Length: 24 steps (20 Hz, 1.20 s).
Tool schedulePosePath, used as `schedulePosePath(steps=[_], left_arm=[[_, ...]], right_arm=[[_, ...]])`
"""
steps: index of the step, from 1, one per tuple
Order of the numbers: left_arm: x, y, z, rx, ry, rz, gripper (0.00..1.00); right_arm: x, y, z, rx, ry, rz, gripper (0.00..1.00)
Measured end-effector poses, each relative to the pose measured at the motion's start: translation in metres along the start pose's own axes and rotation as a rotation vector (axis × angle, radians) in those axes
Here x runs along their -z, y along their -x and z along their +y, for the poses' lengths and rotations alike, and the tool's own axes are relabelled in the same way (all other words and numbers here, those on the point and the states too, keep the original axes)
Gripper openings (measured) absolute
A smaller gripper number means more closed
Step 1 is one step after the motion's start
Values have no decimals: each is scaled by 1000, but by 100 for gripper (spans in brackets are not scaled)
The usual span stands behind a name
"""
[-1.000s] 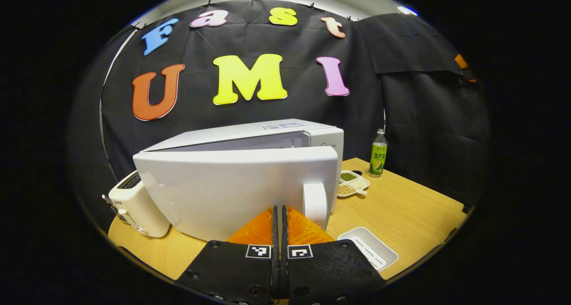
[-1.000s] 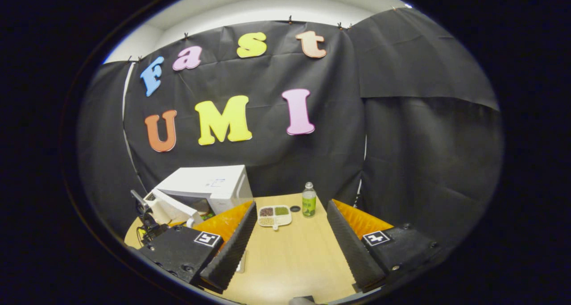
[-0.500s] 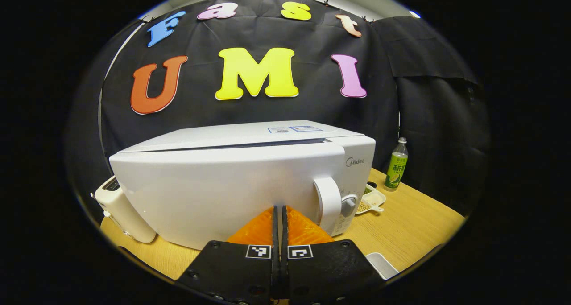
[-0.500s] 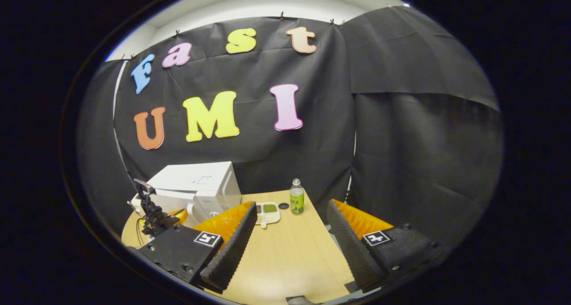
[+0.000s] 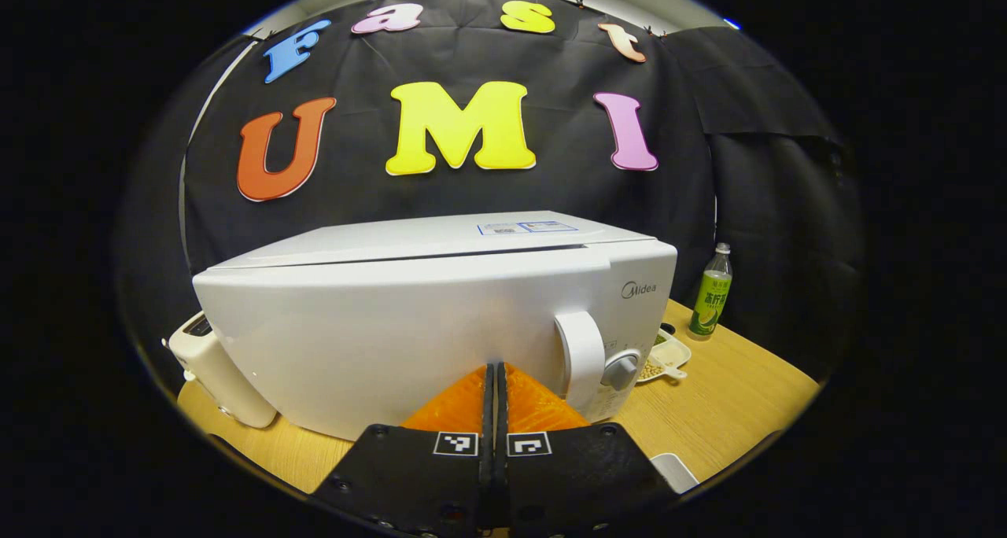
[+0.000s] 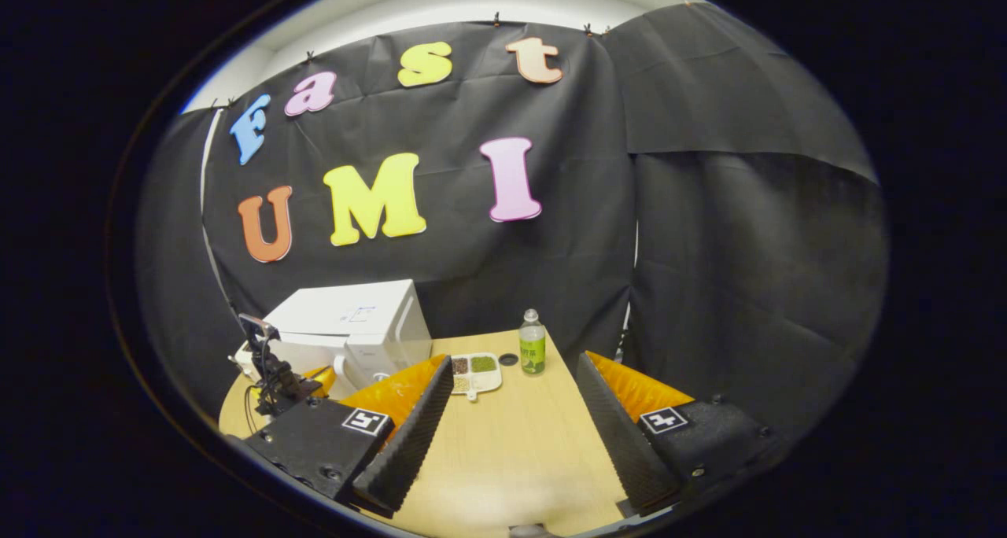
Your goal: Open the microwave oven with the left hand, put the food in, and close the microwave oven.
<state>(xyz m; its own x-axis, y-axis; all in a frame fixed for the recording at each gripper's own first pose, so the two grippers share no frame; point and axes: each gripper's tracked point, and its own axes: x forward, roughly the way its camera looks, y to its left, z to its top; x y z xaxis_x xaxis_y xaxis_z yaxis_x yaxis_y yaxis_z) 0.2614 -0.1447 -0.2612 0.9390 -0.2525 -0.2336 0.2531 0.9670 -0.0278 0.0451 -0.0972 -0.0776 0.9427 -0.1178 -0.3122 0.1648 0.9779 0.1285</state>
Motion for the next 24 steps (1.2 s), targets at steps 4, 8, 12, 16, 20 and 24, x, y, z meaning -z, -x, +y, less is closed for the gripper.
schedulePosePath(steps=[4,8,12,16,20,24], left_arm=[[1,-9,-1,-22,21,30,0],[4,-8,0,-29,9,38,0],[-2,9,13,-57,8,20,0],[-3,28,29,-88,-28,2,52],[-19,68,40,-112,-25,-22,96],[-45,122,47,-119,3,-45,96]], right_arm=[[-3,-6,9,-22,21,-5,92],[-6,-7,21,-41,42,-9,92],[-2,-8,29,-63,42,-10,92],[-6,-7,37,-76,39,-20,92],[-7,-3,48,-89,76,-48,100],[-11,8,64,-112,110,-86,92]])
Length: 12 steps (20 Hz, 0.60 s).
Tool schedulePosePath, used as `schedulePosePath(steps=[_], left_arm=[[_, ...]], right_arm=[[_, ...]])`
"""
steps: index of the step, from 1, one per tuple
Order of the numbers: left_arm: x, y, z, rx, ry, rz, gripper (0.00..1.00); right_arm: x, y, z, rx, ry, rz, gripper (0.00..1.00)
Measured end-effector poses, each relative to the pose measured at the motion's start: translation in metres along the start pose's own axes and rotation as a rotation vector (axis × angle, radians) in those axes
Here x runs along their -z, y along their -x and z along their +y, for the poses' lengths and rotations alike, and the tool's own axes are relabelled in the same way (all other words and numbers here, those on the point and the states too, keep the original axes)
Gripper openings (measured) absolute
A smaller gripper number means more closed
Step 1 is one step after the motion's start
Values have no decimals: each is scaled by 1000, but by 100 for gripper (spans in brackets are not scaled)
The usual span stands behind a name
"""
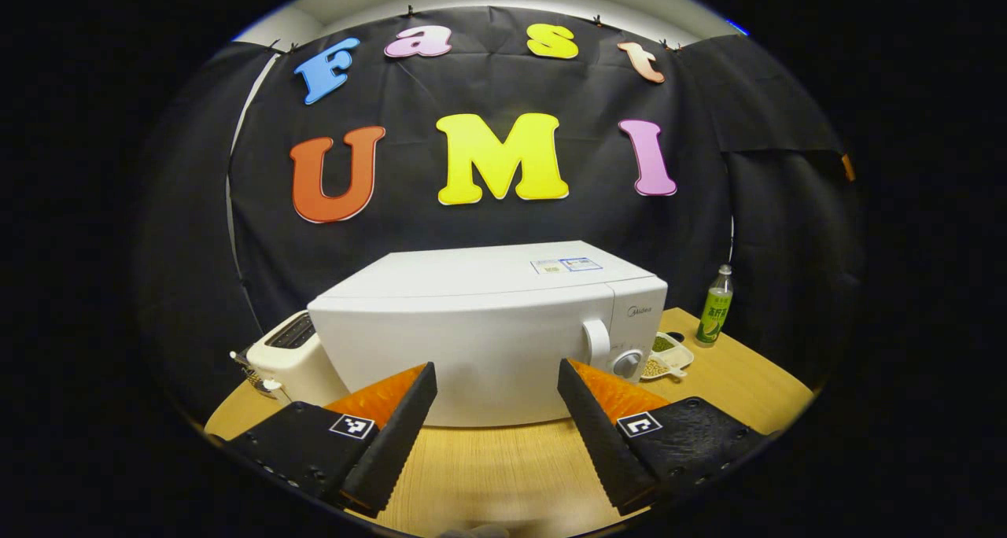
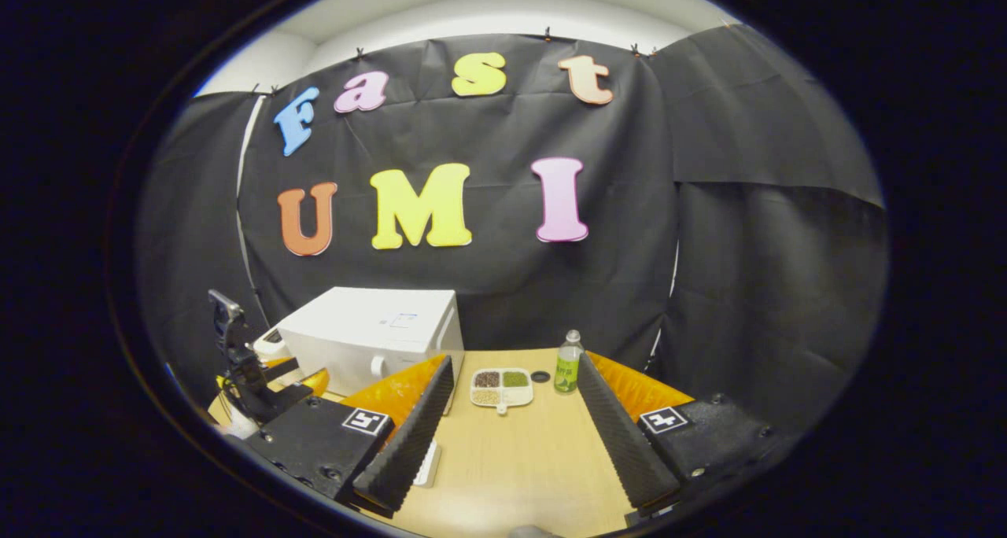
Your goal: Open the microwave oven with the left hand, put the food in, and close the microwave oven.
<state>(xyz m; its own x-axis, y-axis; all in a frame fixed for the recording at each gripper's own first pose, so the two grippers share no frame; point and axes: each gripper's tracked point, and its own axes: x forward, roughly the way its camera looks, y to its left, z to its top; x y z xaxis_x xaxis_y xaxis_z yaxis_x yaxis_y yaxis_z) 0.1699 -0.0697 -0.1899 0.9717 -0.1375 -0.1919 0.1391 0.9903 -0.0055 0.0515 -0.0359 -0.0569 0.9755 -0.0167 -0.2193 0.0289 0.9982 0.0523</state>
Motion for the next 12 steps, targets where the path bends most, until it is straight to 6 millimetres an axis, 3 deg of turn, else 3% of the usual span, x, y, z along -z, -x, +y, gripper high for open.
schedulePosePath(steps=[12], left_arm=[[-119,151,75,-92,-11,-139,95]], right_arm=[[-4,25,60,-38,42,-100,92]])
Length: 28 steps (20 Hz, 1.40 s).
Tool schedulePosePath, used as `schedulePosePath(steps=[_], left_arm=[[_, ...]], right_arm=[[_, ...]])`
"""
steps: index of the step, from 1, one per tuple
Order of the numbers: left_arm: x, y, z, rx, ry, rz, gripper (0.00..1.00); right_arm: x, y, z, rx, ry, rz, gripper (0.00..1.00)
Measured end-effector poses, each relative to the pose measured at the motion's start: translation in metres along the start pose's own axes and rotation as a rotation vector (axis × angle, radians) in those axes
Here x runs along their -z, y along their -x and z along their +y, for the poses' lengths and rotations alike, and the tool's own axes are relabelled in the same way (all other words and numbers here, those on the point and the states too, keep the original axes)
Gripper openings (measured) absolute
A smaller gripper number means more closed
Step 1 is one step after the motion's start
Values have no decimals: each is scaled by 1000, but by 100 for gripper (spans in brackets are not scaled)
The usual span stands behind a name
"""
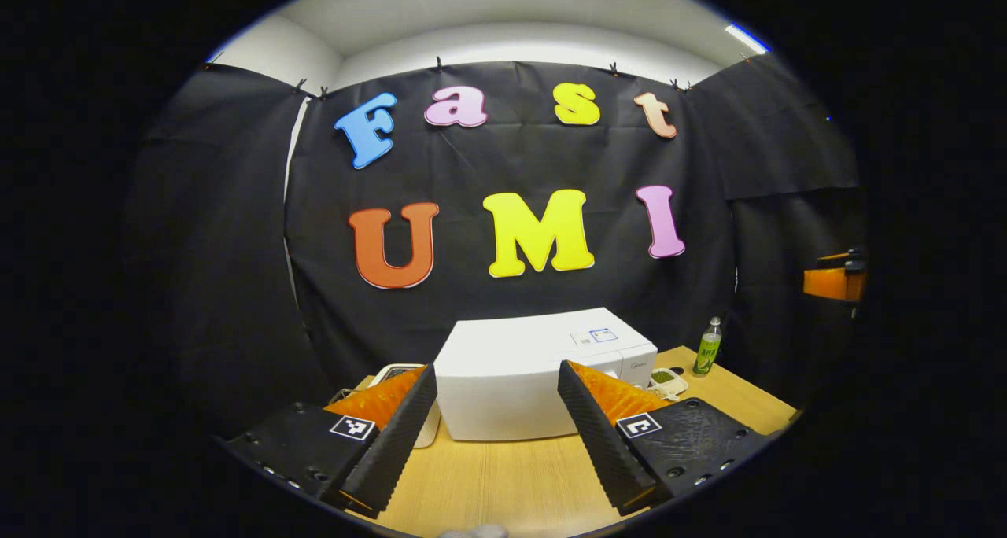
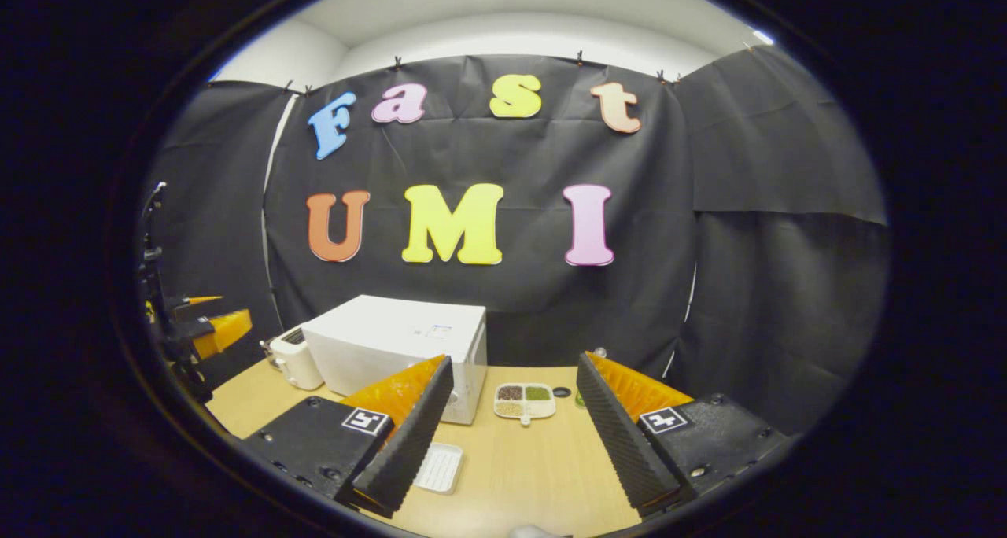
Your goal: Open the microwave oven with the left hand, put the food in, and close the microwave oven.
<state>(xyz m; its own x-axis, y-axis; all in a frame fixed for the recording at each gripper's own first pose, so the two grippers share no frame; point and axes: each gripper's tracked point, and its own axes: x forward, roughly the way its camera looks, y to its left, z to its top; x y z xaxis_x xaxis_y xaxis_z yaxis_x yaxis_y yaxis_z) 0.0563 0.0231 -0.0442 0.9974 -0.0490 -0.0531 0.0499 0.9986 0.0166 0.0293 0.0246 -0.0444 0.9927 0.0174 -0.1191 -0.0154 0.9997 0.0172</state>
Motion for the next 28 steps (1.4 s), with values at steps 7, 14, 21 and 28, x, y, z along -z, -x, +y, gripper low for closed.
schedulePosePath(steps=[7,14,21,28], left_arm=[[-36,48,13,-17,8,-56,95],[-54,55,14,-6,10,-109,95],[-59,53,22,-6,24,-123,95],[-61,53,27,-4,18,-138,95]], right_arm=[[-17,16,34,2,43,-63,92],[-26,30,53,-15,31,-93,92],[-29,36,49,7,11,-87,92],[-38,39,49,22,-22,-109,100]])
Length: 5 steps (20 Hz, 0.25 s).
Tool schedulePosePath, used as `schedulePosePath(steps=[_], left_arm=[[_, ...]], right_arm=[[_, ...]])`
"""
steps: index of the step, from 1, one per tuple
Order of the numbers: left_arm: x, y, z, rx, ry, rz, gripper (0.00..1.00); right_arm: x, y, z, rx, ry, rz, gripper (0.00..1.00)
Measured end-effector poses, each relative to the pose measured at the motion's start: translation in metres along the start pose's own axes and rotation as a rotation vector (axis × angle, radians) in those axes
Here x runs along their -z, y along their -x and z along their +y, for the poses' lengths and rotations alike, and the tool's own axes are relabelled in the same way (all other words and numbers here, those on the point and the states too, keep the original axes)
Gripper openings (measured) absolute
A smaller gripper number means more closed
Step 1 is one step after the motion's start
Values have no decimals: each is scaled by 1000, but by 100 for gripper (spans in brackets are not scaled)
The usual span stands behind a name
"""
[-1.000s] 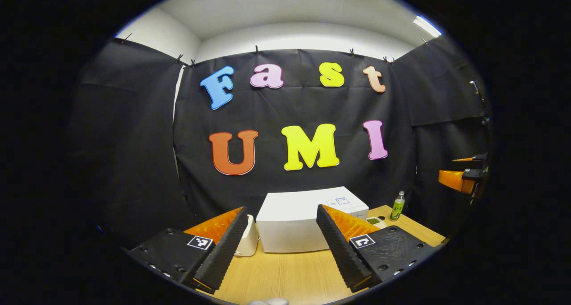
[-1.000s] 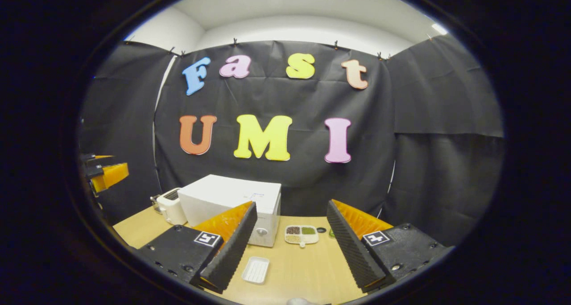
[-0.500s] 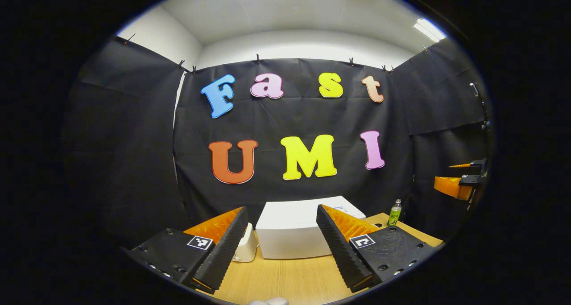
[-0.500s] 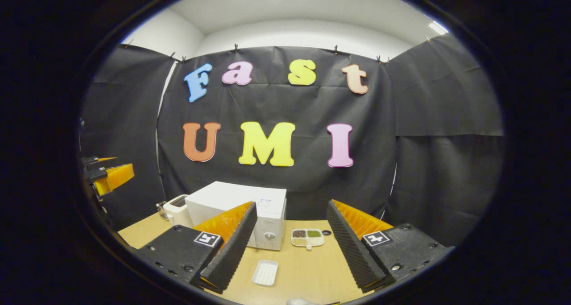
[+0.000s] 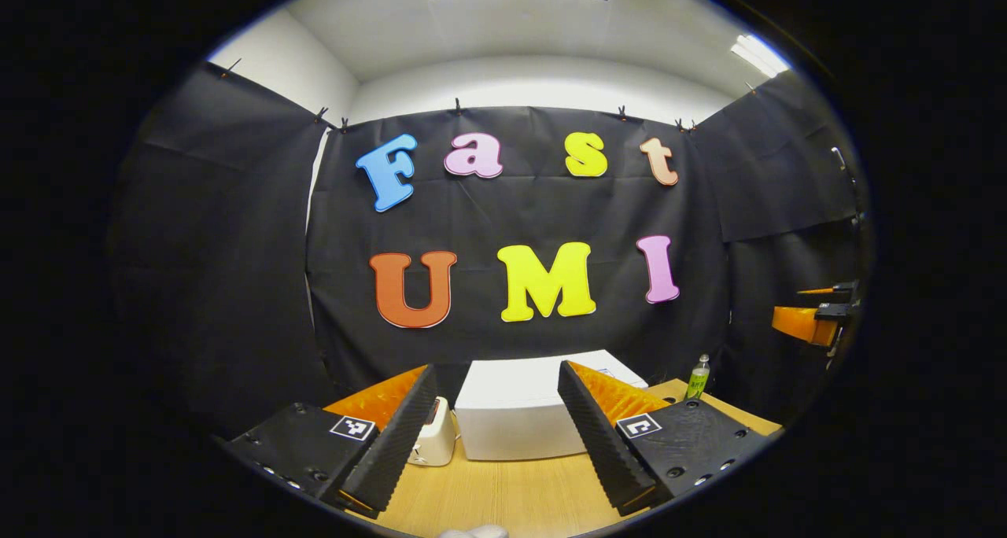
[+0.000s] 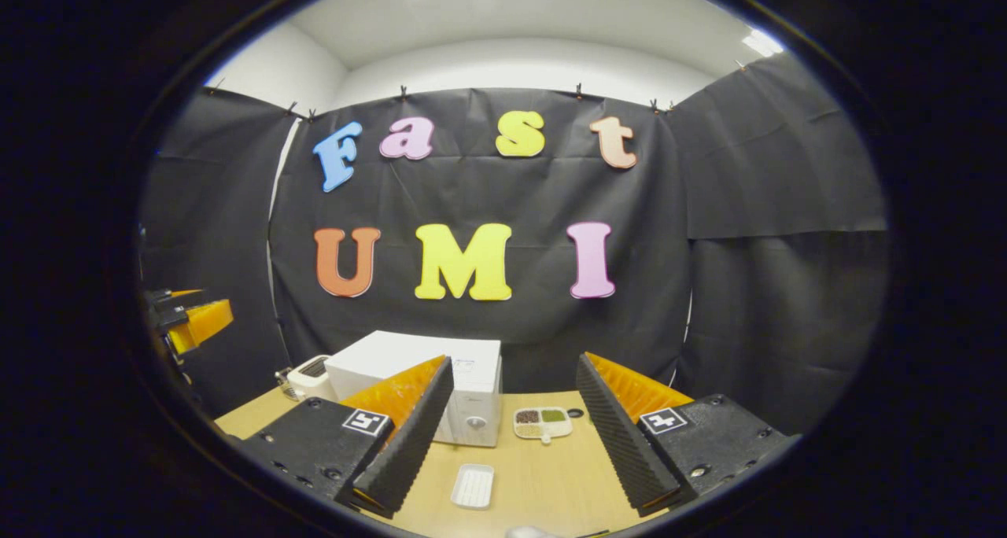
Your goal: Open the microwave oven with the left hand, put the food in, and close the microwave oven.
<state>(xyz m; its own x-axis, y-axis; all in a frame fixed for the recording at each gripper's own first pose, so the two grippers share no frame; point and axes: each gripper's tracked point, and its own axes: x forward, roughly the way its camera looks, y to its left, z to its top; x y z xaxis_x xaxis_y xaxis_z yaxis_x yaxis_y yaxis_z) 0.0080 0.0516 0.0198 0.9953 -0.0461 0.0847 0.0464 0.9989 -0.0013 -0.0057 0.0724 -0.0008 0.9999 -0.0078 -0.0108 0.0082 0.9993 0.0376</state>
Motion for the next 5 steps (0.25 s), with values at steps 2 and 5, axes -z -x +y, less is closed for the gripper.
schedulePosePath(steps=[2,5], left_arm=[[0,-1,-1,6,-2,-3,95],[-2,-1,1,13,3,-6,95]], right_arm=[[0,0,0,4,1,4,92],[-1,-1,3,5,0,3,92]])
